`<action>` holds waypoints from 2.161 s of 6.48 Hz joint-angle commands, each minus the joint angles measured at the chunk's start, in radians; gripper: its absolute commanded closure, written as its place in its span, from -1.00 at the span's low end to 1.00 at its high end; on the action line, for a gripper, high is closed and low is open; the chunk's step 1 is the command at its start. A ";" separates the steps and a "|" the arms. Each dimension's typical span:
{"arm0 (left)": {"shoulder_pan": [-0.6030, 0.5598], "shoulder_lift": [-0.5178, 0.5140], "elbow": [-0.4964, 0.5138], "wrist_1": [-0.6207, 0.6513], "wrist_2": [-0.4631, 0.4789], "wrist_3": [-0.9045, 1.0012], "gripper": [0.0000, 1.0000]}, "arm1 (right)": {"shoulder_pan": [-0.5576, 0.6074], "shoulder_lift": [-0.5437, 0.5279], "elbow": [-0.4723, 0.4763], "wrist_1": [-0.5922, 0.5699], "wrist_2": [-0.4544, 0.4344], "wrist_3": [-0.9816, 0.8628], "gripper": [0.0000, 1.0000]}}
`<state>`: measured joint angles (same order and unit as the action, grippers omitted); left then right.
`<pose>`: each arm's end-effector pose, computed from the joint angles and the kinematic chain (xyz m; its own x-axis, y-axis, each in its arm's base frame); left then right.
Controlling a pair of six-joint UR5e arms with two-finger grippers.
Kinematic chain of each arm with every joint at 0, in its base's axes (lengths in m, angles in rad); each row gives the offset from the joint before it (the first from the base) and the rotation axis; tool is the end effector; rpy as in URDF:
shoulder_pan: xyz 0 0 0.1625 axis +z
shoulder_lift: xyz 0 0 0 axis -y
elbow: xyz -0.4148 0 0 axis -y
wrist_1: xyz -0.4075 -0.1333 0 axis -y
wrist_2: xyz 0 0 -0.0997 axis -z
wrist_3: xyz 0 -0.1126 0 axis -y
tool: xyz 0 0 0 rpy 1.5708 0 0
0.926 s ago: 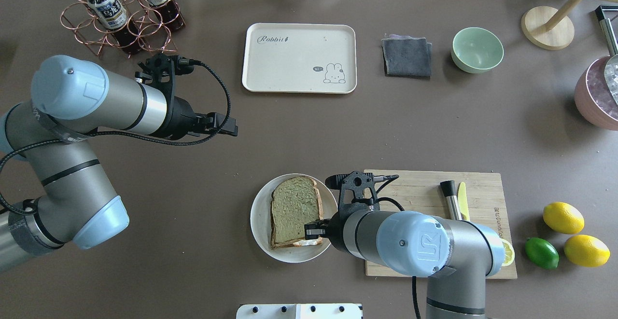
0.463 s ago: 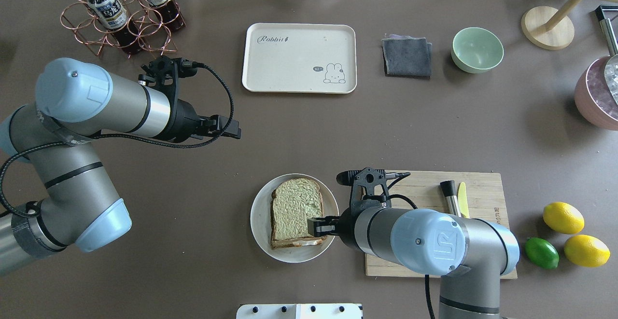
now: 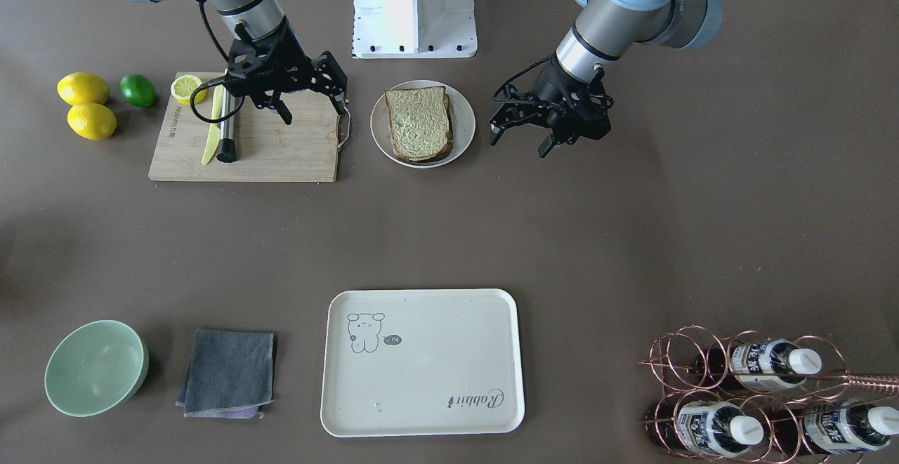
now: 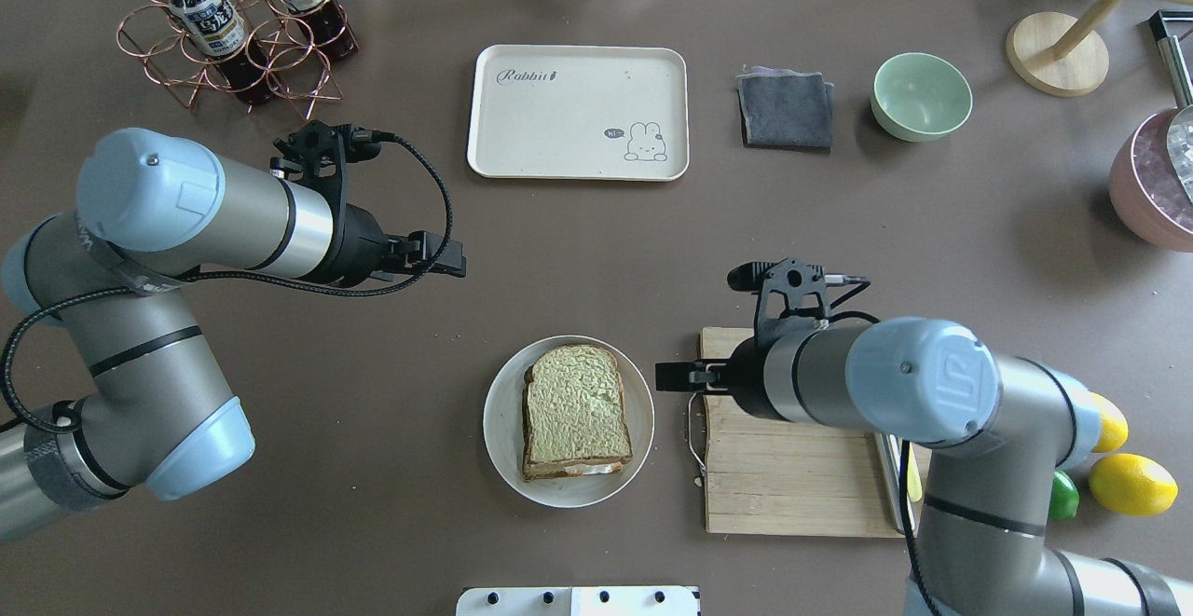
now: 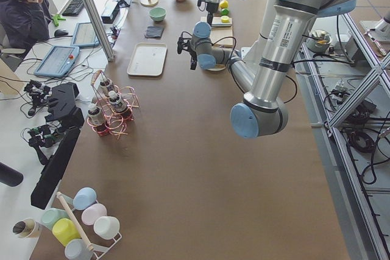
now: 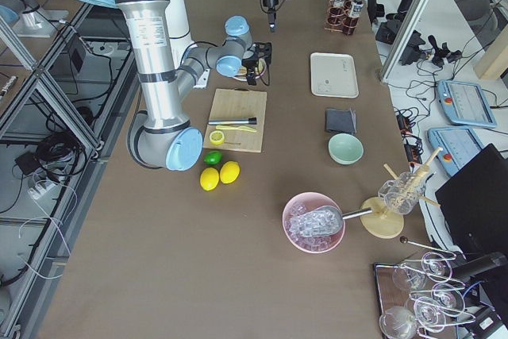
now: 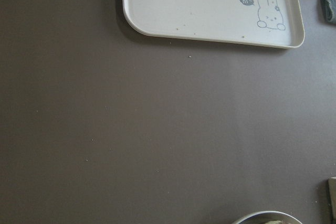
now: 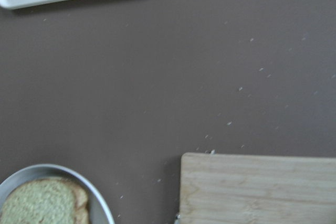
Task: Make sandwich and place on tray
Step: 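Grasp the white plate rim with the left gripper while the right arm withdraws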
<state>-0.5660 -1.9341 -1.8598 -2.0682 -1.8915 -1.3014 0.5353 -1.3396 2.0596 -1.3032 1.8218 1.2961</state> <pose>0.4620 -0.4094 0.2556 0.4034 0.0430 -0.9140 0.1647 0.9792 0.1187 -0.4171 -0.3698 0.2744 0.5416 0.0157 0.8405 -0.1755 0.9799 0.0948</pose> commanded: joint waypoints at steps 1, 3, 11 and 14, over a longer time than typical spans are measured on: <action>0.125 0.004 0.001 -0.001 0.105 -0.102 -0.97 | 0.269 -0.053 0.013 -0.137 0.188 -0.264 -1.00; 0.211 0.007 0.016 -0.003 0.146 -0.151 -0.96 | 0.491 -0.114 -0.005 -0.256 0.273 -0.668 -1.00; 0.265 -0.014 0.070 -0.010 0.143 -0.157 0.67 | 0.644 -0.127 -0.075 -0.304 0.320 -0.914 -1.00; 0.236 -0.031 0.065 -0.009 0.132 -0.153 1.00 | 0.649 -0.147 -0.075 -0.297 0.323 -0.920 -1.00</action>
<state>-0.3125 -1.9582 -1.7946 -2.0775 -1.7530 -1.4559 1.1828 -1.4767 1.9850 -1.6035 2.1433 0.3803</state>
